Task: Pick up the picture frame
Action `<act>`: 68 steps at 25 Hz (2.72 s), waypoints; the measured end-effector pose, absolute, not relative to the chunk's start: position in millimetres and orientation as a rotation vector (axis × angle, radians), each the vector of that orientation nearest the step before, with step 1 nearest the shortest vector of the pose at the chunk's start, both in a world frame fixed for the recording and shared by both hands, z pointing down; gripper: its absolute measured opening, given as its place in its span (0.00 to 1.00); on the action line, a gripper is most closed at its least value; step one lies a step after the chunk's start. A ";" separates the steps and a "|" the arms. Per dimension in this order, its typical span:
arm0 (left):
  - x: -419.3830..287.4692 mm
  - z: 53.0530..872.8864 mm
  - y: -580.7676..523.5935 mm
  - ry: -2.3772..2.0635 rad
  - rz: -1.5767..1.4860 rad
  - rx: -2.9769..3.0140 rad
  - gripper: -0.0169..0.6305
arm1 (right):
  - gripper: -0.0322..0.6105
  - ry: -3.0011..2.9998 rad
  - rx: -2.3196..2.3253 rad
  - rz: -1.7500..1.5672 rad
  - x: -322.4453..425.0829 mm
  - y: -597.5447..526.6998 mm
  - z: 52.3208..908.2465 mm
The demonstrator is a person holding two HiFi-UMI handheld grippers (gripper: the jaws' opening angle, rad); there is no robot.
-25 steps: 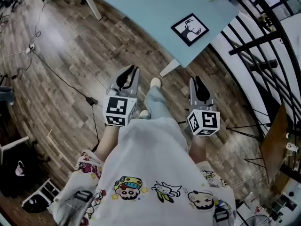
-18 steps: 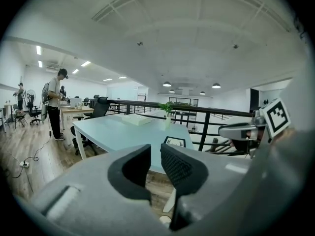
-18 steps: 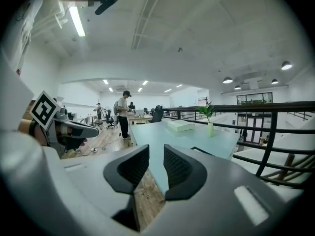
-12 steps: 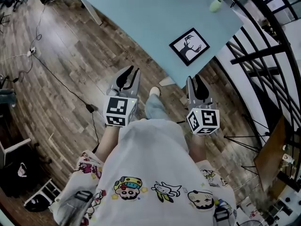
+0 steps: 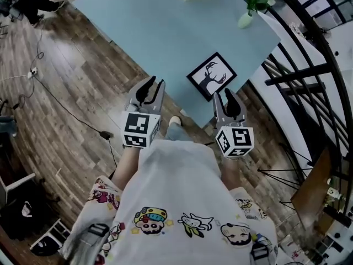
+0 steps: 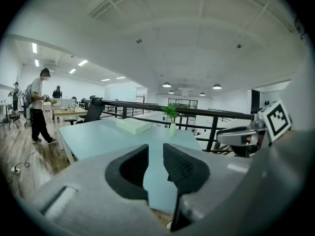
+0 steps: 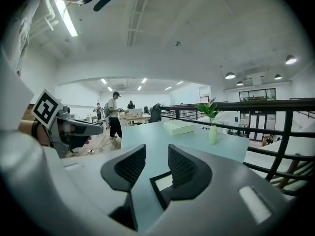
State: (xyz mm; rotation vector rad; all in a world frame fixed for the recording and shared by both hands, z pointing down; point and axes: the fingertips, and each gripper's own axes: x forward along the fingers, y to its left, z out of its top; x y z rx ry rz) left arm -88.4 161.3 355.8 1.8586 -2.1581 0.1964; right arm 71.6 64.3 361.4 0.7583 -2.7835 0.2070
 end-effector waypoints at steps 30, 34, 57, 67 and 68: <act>-95.0 383.9 -72.6 -1.538 0.374 2.328 0.17 | 0.33 -2.471 1.439 0.485 98.2 -83.4 392.7; -92.1 388.0 -94.8 -1.413 0.401 2.409 0.17 | 0.33 -2.390 1.560 0.500 103.0 -86.6 394.7; -58.0 410.9 -107.6 -1.068 0.444 2.503 0.18 | 0.35 -2.172 1.808 0.623 113.2 -56.0 409.3; -45.0 422.2 -107.9 -1.078 0.475 2.472 0.20 | 0.35 -2.215 1.750 0.653 116.8 -60.6 417.1; -44.3 424.3 -108.2 -1.077 0.481 2.466 0.20 | 0.35 -2.218 1.745 0.660 116.9 -61.4 418.8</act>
